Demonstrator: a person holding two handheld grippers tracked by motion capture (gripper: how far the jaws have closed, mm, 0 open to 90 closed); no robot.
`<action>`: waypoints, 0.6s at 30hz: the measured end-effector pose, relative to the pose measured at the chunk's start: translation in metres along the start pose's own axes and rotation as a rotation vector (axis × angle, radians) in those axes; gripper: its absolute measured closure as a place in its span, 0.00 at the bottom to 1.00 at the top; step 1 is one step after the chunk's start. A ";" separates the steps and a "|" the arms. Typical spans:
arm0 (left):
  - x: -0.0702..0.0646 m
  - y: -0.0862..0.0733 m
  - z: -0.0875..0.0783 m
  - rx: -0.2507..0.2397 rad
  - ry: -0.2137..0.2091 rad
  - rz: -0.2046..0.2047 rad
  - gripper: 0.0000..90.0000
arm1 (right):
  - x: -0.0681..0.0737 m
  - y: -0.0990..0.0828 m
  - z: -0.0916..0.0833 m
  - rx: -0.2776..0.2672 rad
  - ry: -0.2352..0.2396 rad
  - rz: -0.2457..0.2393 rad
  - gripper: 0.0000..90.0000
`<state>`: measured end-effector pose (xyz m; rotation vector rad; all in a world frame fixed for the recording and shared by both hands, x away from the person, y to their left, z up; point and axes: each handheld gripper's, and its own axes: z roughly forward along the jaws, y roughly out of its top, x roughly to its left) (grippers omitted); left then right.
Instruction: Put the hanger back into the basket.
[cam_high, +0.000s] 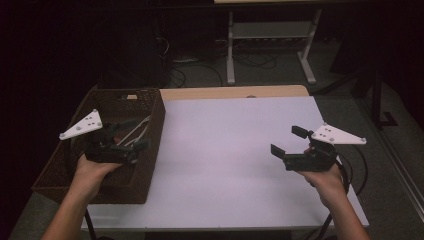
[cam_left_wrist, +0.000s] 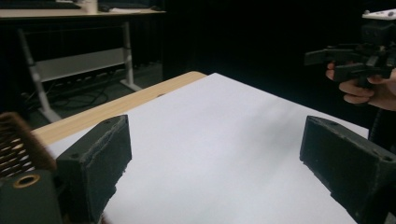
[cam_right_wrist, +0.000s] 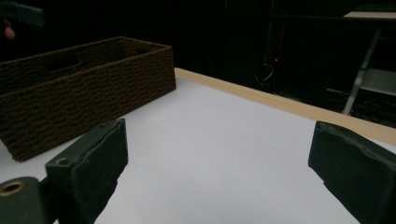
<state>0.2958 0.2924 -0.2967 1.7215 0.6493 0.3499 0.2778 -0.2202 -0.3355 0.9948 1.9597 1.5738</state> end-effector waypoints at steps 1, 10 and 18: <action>-0.001 -0.001 0.003 -0.002 -0.004 -0.001 0.09 | 0.001 0.001 0.000 -0.002 -0.004 -0.007 0.04; -0.005 -0.013 0.018 -0.030 -0.013 -0.014 0.06 | 0.006 0.012 0.003 -0.026 -0.001 0.004 0.03; -0.005 -0.021 0.026 -0.038 -0.001 0.001 0.04 | 0.011 0.018 0.010 -0.034 0.025 -0.010 0.01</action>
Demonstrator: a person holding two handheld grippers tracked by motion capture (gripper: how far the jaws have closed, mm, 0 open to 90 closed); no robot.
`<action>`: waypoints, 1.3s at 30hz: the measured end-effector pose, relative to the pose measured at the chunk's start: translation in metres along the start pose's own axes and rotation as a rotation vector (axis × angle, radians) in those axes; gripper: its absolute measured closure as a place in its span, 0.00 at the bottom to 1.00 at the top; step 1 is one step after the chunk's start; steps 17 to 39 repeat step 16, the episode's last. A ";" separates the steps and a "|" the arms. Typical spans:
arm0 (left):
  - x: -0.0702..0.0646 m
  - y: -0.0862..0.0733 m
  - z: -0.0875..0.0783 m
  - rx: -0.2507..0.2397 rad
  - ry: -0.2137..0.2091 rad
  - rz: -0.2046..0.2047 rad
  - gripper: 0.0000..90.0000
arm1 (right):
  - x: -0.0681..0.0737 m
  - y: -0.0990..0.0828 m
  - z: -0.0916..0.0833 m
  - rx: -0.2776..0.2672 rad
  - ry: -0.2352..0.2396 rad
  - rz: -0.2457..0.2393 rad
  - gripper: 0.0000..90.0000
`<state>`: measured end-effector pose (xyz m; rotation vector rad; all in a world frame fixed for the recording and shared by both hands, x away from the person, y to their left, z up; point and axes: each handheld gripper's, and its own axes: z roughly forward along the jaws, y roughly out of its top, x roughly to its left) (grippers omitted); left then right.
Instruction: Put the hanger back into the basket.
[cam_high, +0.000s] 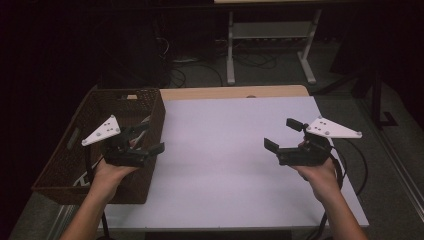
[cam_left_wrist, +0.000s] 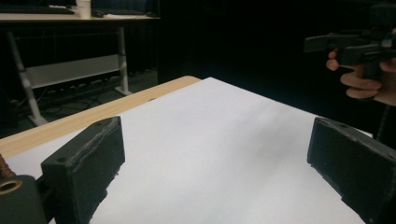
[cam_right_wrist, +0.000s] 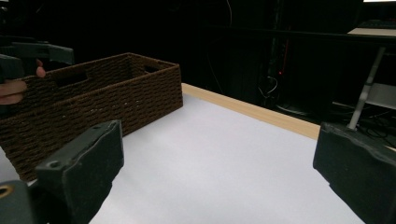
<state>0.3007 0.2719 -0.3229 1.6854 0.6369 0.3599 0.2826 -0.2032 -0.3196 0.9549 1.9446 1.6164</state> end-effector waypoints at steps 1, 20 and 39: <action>0.000 -0.001 0.000 0.000 0.000 0.005 0.04 | 0.000 0.000 0.001 0.000 0.001 -0.002 0.01; -0.002 -0.006 0.003 -0.005 -0.004 0.004 0.04 | -0.001 -0.004 0.003 0.007 -0.003 -0.001 0.01; -0.002 -0.006 0.003 -0.005 -0.004 0.004 0.04 | -0.001 -0.004 0.003 0.007 -0.003 -0.001 0.01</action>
